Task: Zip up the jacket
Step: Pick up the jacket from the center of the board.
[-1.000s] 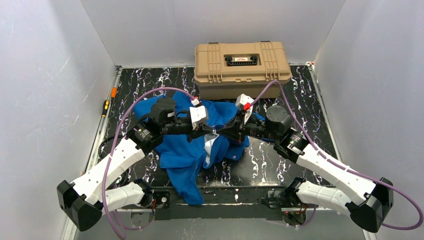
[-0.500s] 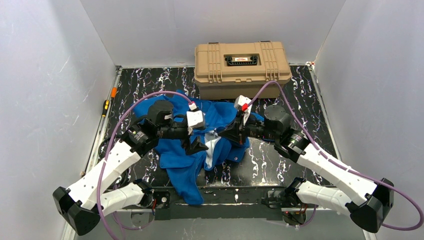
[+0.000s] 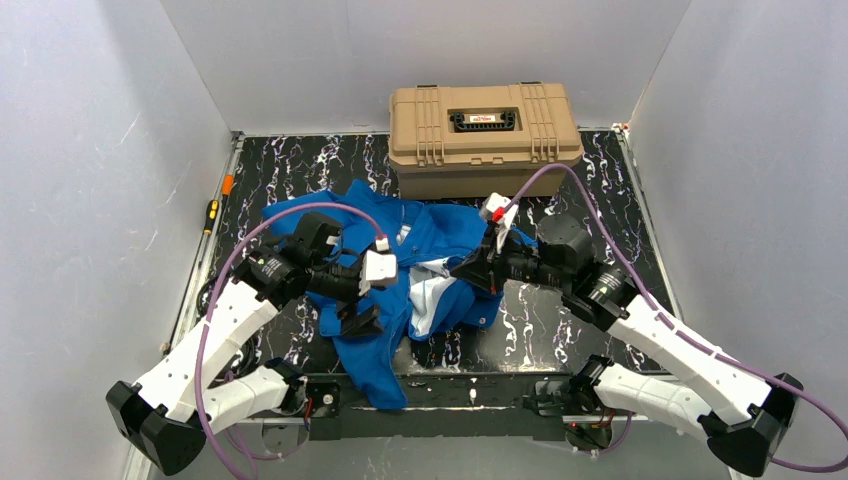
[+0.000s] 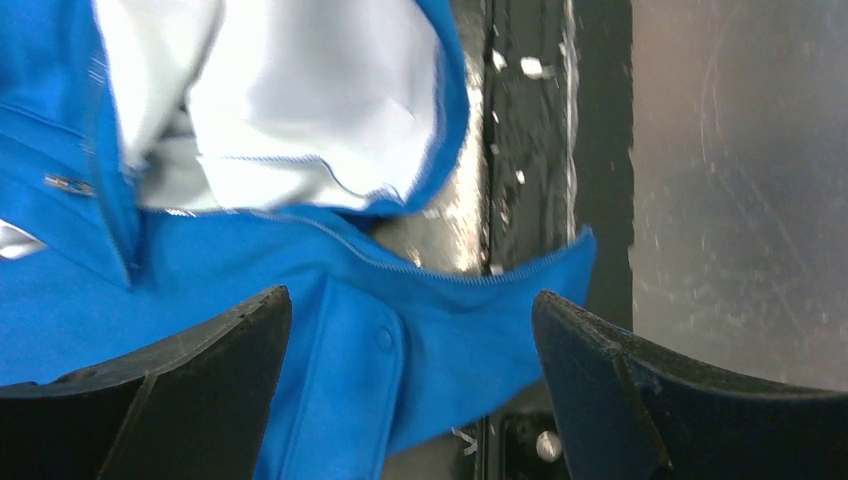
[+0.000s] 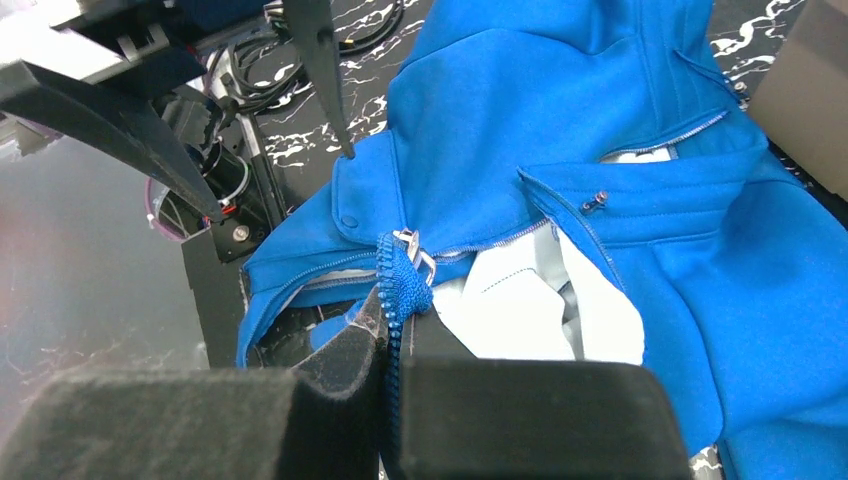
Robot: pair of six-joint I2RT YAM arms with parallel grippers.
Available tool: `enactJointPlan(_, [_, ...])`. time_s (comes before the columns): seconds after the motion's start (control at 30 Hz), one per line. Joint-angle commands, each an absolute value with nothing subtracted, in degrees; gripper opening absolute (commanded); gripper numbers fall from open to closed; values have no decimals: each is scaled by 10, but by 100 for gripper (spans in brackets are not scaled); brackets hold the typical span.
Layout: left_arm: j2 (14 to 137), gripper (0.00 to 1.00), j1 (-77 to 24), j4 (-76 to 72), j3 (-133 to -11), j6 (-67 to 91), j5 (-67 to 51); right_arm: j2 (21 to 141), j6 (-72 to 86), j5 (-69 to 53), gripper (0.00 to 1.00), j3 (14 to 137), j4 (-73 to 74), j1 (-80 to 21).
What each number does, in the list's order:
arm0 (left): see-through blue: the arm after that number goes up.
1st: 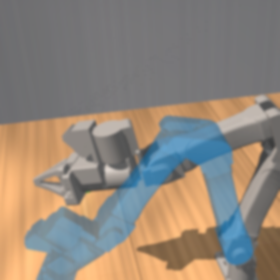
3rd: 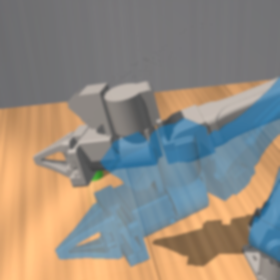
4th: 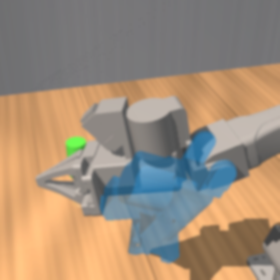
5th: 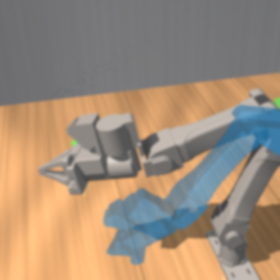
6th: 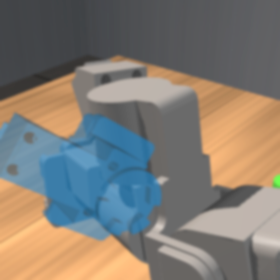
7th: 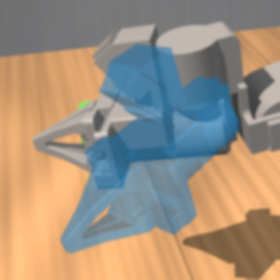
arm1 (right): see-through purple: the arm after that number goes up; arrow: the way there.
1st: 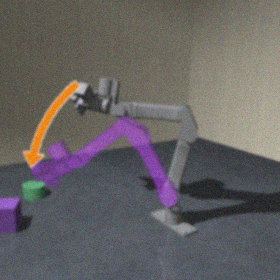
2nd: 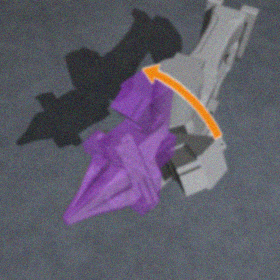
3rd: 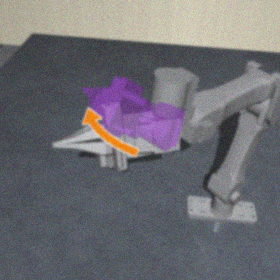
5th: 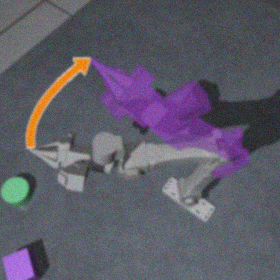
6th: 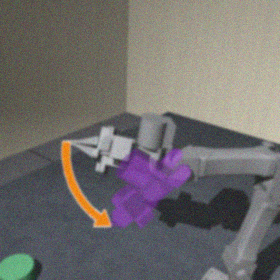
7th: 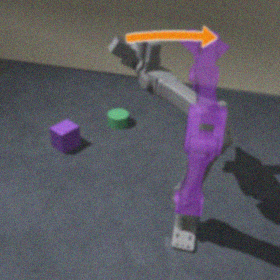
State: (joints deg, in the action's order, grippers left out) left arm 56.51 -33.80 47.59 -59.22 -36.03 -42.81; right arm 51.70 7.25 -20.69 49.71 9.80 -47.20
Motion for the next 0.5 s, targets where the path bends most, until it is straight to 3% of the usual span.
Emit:
enactJointPlan(0.0, [542,88,-336,614,-565,-517,-431,480,89,-185,1,528,132,-468])
enactJointPlan(0.3, [509,87,-341,626,-492,-598,-462,474,84,-185,1,526,171,-468])
enactJointPlan(0.47, [534,88,-398,577,-428,-671,-441,496,70,-191,1,506,163,-468])
